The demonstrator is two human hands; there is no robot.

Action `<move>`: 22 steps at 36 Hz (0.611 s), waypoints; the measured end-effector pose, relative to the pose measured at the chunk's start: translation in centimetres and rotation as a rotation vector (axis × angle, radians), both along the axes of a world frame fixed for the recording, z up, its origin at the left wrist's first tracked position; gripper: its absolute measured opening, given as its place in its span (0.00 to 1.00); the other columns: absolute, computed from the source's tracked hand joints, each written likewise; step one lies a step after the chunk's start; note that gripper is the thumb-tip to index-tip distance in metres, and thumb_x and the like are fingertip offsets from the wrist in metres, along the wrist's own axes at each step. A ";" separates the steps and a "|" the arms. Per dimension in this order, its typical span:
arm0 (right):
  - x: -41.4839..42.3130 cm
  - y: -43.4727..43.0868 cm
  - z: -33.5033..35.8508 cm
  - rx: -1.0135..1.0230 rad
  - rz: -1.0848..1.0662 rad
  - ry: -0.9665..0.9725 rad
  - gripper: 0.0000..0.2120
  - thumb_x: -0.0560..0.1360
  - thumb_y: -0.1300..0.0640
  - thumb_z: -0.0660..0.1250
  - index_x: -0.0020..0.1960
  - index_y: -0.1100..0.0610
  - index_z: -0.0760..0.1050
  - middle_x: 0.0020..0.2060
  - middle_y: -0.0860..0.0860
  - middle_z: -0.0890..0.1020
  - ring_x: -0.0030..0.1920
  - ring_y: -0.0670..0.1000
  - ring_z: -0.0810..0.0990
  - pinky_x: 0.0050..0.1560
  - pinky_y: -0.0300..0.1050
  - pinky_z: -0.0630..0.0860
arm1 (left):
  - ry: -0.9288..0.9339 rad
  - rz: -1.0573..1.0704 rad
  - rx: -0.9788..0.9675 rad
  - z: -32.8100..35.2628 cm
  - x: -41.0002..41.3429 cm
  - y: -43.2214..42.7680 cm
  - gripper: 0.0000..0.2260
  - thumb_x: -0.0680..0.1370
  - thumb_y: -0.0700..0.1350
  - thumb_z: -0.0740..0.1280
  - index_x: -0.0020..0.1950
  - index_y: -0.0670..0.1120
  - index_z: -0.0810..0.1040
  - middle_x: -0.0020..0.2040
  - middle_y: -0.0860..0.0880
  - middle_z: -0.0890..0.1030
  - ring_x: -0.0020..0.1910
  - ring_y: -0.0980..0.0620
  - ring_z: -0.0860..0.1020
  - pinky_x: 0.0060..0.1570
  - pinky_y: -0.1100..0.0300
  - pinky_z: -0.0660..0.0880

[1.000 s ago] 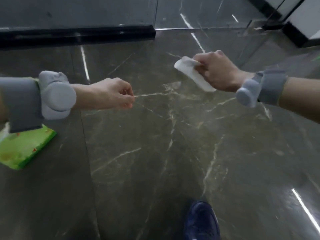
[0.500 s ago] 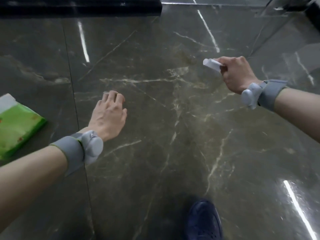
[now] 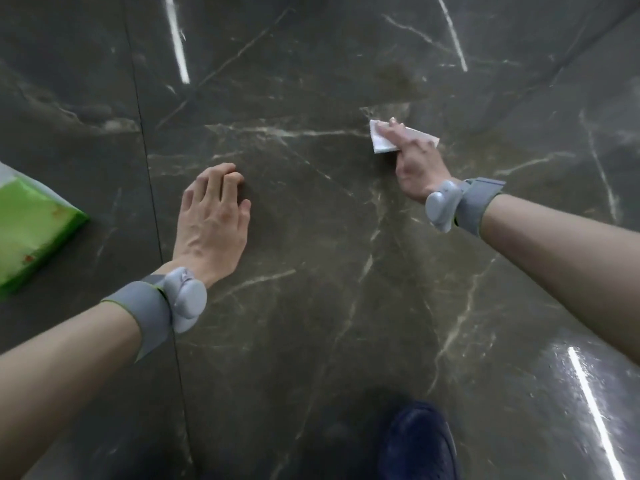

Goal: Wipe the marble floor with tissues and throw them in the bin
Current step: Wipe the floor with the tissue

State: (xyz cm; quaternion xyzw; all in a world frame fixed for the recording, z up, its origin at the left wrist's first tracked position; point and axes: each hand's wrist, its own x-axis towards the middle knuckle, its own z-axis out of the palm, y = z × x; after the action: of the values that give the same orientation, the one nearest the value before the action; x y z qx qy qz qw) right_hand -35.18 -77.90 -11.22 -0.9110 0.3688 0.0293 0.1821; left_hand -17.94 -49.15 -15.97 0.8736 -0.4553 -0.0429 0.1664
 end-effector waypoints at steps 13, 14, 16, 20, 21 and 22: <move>-7.1 7.9 -1.0 0.184 0.152 -0.049 0.45 0.68 0.83 0.50 0.82 0.57 0.58 0.82 0.58 0.52 0.83 0.55 0.48 0.79 0.38 0.40 | -0.083 -0.029 0.065 0.0 -0.6 -0.4 0.17 0.84 0.46 0.62 0.69 0.38 0.69 0.73 0.38 0.68 0.73 0.36 0.67 0.73 0.40 0.64; -7.5 9.1 -1.0 0.191 0.159 -0.058 0.44 0.68 0.82 0.50 0.82 0.58 0.58 0.82 0.58 0.52 0.83 0.55 0.48 0.80 0.39 0.40 | -0.087 -0.029 0.080 0.4 -0.7 -0.3 0.17 0.84 0.47 0.61 0.69 0.38 0.69 0.73 0.38 0.68 0.73 0.36 0.67 0.73 0.40 0.65; -8.2 11.2 -1.3 0.197 0.170 -0.067 0.44 0.69 0.82 0.50 0.82 0.58 0.57 0.82 0.57 0.52 0.83 0.55 0.47 0.82 0.45 0.42 | -0.068 -0.036 0.115 0.7 -0.8 -0.4 0.18 0.84 0.47 0.61 0.70 0.38 0.69 0.74 0.37 0.68 0.74 0.36 0.66 0.74 0.40 0.65; -8.8 14.9 -1.8 0.234 0.199 -0.096 0.43 0.70 0.83 0.50 0.82 0.58 0.57 0.82 0.56 0.51 0.83 0.55 0.46 0.83 0.50 0.44 | -0.004 -0.035 0.149 1.4 -1.1 -0.2 0.20 0.85 0.49 0.59 0.73 0.38 0.68 0.78 0.38 0.66 0.78 0.37 0.63 0.77 0.41 0.62; -8.8 15.7 -1.7 0.244 0.223 -0.105 0.43 0.70 0.83 0.50 0.82 0.58 0.57 0.82 0.56 0.51 0.83 0.54 0.46 0.83 0.50 0.44 | 0.004 -0.027 0.150 1.7 -1.2 0.1 0.21 0.85 0.50 0.59 0.74 0.38 0.68 0.79 0.38 0.65 0.79 0.38 0.62 0.78 0.42 0.60; -8.9 16.4 -1.8 0.254 0.247 -0.115 0.44 0.70 0.83 0.50 0.82 0.58 0.57 0.82 0.56 0.51 0.83 0.54 0.46 0.83 0.50 0.43 | 0.008 -0.030 0.159 1.9 -1.2 0.3 0.22 0.85 0.50 0.58 0.75 0.38 0.67 0.79 0.39 0.64 0.80 0.38 0.61 0.79 0.43 0.59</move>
State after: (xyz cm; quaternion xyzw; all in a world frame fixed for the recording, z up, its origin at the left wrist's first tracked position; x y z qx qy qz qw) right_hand -44.03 -61.53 -13.01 -0.9192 0.2363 0.0455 0.3116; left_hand -19.12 -48.81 -14.06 0.8769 -0.4630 -0.0850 0.0977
